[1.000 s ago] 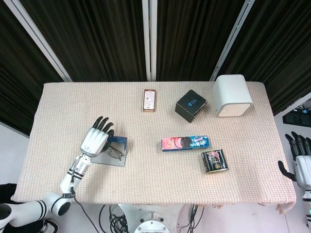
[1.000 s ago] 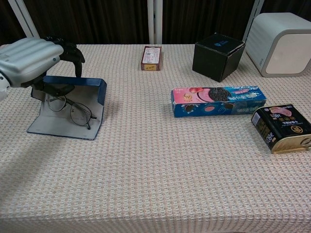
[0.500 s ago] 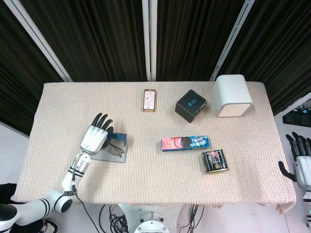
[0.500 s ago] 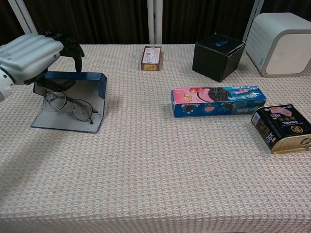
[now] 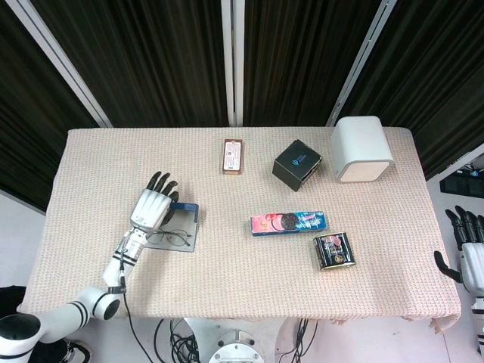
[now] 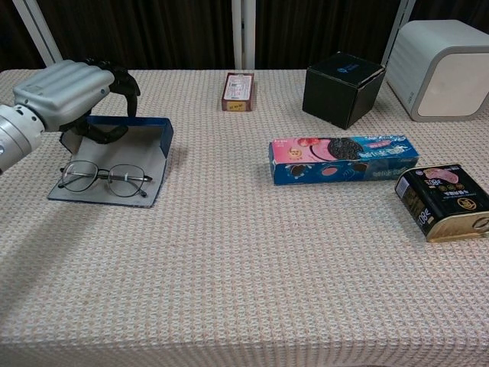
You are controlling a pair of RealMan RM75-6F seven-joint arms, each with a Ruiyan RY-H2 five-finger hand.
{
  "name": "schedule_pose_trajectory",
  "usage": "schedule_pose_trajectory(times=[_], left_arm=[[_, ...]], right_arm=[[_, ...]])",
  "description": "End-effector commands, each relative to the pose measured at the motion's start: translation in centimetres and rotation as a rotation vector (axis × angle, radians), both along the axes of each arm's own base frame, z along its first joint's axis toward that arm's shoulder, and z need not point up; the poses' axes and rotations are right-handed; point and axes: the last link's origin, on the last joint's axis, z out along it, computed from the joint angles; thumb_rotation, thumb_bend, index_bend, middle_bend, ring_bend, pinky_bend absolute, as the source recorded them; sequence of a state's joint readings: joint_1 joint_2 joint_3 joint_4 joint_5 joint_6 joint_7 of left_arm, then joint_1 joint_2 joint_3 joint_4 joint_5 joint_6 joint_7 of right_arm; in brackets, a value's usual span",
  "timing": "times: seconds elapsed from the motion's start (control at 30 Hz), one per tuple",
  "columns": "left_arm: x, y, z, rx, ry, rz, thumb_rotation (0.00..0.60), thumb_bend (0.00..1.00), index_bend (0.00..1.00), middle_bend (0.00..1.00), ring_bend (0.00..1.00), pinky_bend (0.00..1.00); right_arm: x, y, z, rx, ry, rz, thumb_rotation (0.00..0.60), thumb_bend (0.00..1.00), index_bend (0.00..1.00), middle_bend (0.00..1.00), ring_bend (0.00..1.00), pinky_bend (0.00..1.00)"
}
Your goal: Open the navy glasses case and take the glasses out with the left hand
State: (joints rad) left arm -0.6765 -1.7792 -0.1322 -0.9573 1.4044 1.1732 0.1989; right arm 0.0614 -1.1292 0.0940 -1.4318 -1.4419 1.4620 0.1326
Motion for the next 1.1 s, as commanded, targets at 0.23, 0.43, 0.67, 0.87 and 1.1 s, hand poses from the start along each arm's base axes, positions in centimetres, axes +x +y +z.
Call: schedule_pose_trajectory(times=[0.23,0.43,0.67,0.87,1.1], left_arm=[[-0.6,2.6,-0.5,0.009,0.021,0.078,0.6,0.42,0.57,0.23,0.07,0.1],[-1.4,3.5,-0.6,0.011,0.027,0.127,0.6,0.41,0.4,0.22,0.06,0.1],[-1.7,3.6,-0.1,0.002,-0.022,0.171,0.6,0.28,0.05,0.15,0.02,0.1],[-0.7,2.6,1.1,-0.02,-0.107,0.237,0.6,0.27,0.15,0.11,0.0,0.1],[0.2,-1.9,3.2,-0.056,-0.118,0.277,0.6,0.35,0.31,0.2,0.05,0.16]], right_arm=[[-0.1,-0.1,-0.1,0.006,0.0,-0.003,0.6,0.3,0.0,0.0,0.0,0.0],[-0.2,-0.1,-0.1,0.005,-0.001,-0.011,0.6,0.3,0.0,0.0,0.0,0.0],[-0.3,-0.3,-0.3,0.011,0.0,-0.012,0.6,0.3,0.0,0.0,0.0,0.0],[-0.3,-0.3,-0.3,0.009,-0.002,-0.011,0.6,0.3,0.0,0.0,0.0,0.0],[-0.1,-0.3,-0.2,0.002,-0.006,-0.004,0.6,0.3,0.0,0.0,0.0,0.0]])
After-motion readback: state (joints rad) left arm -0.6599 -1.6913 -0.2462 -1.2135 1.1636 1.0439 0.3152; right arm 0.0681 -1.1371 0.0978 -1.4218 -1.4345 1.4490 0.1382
